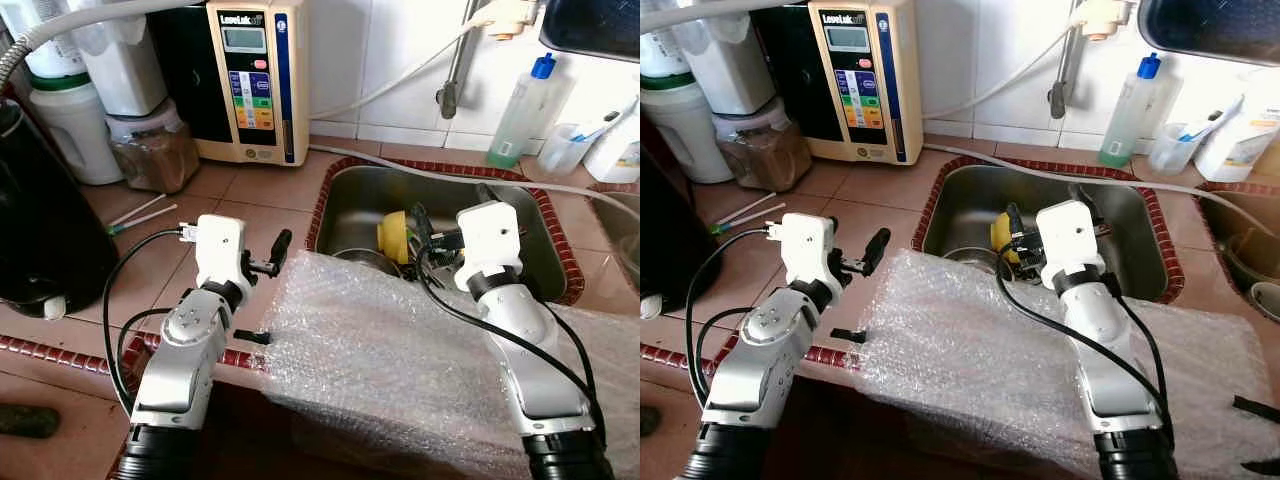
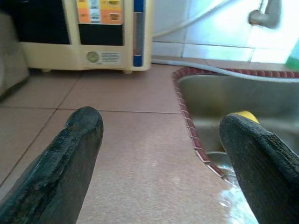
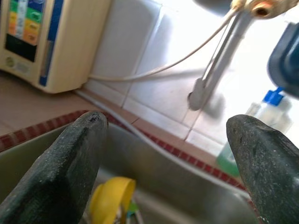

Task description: Kitchen organization

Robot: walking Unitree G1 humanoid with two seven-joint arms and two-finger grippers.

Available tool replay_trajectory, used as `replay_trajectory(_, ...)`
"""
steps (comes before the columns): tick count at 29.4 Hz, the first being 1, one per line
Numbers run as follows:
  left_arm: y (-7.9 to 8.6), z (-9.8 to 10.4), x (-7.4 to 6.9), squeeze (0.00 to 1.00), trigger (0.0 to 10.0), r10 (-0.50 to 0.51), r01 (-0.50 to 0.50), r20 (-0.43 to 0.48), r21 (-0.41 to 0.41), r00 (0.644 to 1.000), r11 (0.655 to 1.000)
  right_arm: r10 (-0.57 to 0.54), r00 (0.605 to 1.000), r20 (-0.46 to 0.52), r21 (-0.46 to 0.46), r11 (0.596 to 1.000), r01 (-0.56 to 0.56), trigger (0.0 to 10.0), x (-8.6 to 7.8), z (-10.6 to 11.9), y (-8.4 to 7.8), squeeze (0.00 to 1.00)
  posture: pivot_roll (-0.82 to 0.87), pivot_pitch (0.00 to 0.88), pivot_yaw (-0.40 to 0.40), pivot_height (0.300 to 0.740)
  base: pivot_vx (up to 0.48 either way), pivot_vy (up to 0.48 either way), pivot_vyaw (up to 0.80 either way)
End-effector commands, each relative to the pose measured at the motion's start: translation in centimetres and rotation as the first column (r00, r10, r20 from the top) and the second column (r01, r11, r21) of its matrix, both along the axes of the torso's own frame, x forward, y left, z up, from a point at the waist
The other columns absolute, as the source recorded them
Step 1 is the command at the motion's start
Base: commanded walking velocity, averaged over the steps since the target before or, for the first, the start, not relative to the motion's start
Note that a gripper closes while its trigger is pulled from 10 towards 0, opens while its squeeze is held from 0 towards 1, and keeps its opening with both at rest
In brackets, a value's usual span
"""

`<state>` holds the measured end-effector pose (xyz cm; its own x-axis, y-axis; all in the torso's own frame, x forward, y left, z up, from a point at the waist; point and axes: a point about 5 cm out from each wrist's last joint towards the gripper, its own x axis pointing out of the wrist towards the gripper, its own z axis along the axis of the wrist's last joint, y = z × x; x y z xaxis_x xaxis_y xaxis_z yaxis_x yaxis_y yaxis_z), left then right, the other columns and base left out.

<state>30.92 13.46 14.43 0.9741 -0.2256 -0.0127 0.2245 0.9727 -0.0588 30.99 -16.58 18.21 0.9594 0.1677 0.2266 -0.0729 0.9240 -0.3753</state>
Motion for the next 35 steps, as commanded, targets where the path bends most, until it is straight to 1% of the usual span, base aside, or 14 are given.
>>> replay_trajectory(1,0.5,0.1,0.2,0.00,10.0,0.030,-0.030,-0.003,-0.014,1.000,0.999,-0.005,1.000,0.012,-0.003,1.000,0.005,10.0,0.3,0.4,-0.3,0.00,0.00,0.000,0.041,0.740,0.000,-0.259,0.00)
replay_trajectory(4,0.6,-0.1,0.0,0.00,10.0,0.023,-0.023,0.002,0.000,1.000,1.000,-0.013,1.000,0.018,-0.023,1.000,0.013,10.0,0.5,0.6,-0.8,0.00,0.00,0.000,0.032,0.740,0.000,-0.274,0.00)
replay_trajectory(5,0.5,-0.1,-0.1,0.00,10.0,0.013,-0.013,0.005,0.003,1.000,1.000,-0.012,1.000,0.021,-0.040,0.999,0.013,10.0,0.5,0.6,-1.0,0.00,0.00,0.000,0.030,0.740,0.000,-0.300,0.00)
replay_trajectory(8,0.1,0.0,-0.1,0.00,10.0,-0.021,0.020,0.008,0.020,1.000,1.000,-0.026,0.999,0.022,-0.048,0.998,0.027,10.0,0.6,0.8,-1.7,0.00,-0.01,0.000,0.035,0.740,0.000,-0.261,0.00)
replay_trajectory(11,0.0,0.0,0.0,0.00,10.0,-0.020,0.020,0.005,0.013,1.000,1.000,-0.034,0.999,0.027,-0.052,0.998,0.035,10.0,0.7,0.9,-1.9,0.00,-0.01,0.000,0.035,0.740,0.000,-0.251,0.00)
replay_trajectory(15,-0.6,-0.1,0.1,0.00,10.0,-0.024,0.024,0.003,0.000,1.000,1.000,-0.067,0.997,0.037,-0.037,0.997,0.068,10.0,0.9,1.2,-2.4,0.00,-0.02,0.000,0.043,0.740,0.000,-0.275,0.00)
replay_trajectory(20,-1.0,0.0,0.2,0.00,10.0,-0.026,0.027,0.011,-0.004,1.000,1.000,-0.059,0.998,0.037,-0.039,0.997,0.061,10.0,1.0,1.2,-2.3,0.00,-0.02,0.000,0.038,0.740,0.000,-0.336,0.00)
replay_trajectory(26,-0.7,-0.3,0.2,0.00,10.0,-0.005,0.005,-0.003,-0.003,1.000,1.000,-0.048,0.998,0.041,-0.046,0.998,0.050,10.0,1.2,1.4,-2.0,0.00,-0.02,0.000,0.030,0.740,0.000,-0.329,0.00)
replay_trajectory(35,-0.9,-0.6,0.3,0.00,10.0,0.000,0.000,-0.017,-0.001,1.000,1.000,-0.040,0.999,0.037,-0.054,0.998,0.042,10.0,1.4,1.3,-2.0,0.00,-0.02,0.000,0.025,0.740,0.000,-0.326,0.00)
